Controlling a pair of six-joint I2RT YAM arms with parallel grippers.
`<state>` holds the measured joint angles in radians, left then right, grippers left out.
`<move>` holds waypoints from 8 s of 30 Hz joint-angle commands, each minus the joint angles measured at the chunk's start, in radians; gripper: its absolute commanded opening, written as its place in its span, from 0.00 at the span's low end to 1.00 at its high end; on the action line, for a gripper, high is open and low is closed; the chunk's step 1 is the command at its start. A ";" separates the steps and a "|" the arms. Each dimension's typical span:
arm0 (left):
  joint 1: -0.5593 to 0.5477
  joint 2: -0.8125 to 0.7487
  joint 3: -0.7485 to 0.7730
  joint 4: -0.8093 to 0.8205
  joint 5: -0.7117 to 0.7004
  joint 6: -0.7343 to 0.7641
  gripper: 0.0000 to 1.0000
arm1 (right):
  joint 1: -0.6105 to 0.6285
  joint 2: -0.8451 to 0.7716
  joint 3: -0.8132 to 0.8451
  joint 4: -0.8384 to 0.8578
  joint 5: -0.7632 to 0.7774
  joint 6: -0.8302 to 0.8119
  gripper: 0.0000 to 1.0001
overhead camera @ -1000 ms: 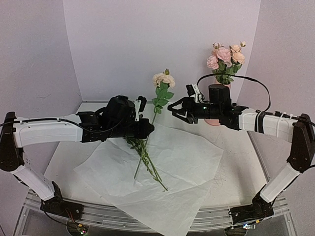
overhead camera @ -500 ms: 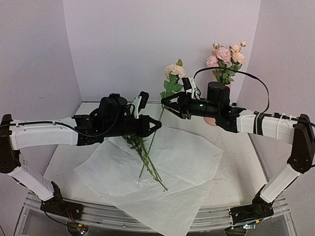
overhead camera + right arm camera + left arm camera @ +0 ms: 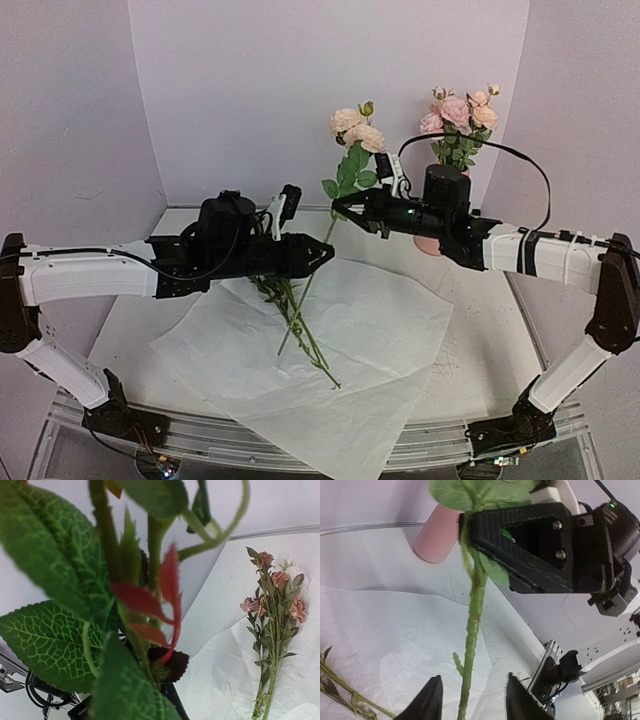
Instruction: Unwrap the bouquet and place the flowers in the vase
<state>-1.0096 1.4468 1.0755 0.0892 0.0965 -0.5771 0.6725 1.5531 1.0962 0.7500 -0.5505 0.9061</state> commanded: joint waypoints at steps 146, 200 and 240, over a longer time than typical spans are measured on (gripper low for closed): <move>0.008 0.128 0.068 -0.124 -0.239 -0.068 0.66 | -0.509 0.010 0.464 -0.563 0.831 -0.578 0.94; 0.009 0.122 0.084 -0.152 -0.286 -0.050 0.66 | -0.657 0.257 0.878 -0.663 0.475 -0.496 0.00; 0.011 0.098 0.046 -0.152 -0.313 -0.071 0.67 | -0.641 0.024 0.389 -0.487 0.516 -0.510 0.89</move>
<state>-1.0055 1.6002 1.1362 -0.0711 -0.1763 -0.6473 0.0268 1.7044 1.5151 0.2400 -0.0565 0.3764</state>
